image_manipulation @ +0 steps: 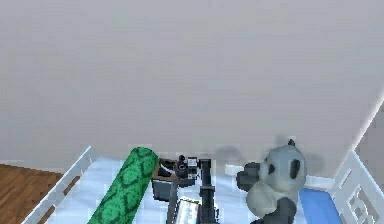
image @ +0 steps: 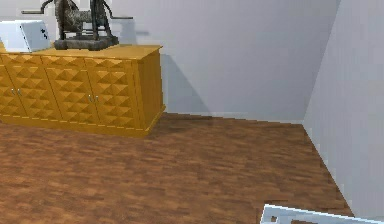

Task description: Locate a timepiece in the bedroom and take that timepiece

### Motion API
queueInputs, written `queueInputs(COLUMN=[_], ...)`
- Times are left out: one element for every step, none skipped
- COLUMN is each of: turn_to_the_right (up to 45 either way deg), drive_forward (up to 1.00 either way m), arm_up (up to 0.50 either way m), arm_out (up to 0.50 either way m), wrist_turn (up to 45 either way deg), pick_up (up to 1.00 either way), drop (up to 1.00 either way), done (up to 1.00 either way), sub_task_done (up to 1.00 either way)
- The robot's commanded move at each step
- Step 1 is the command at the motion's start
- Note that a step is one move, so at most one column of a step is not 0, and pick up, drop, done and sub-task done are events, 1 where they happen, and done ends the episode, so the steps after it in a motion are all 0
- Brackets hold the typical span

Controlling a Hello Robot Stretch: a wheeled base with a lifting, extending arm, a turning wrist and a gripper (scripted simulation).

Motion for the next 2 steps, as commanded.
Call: queueInputs(turn_to_the_right=[0.0, 0.0], drive_forward=[0.0, 0.0], arm_up=[-0.3, 0.0], arm_out=[0.0, 0.0], wrist_turn=[0.0, 0.0], pick_up=[0.0, 1.0], drop=[0.0, 0.0], done=[0.0, 0.0], sub_task_done=[0.0, 0.0])
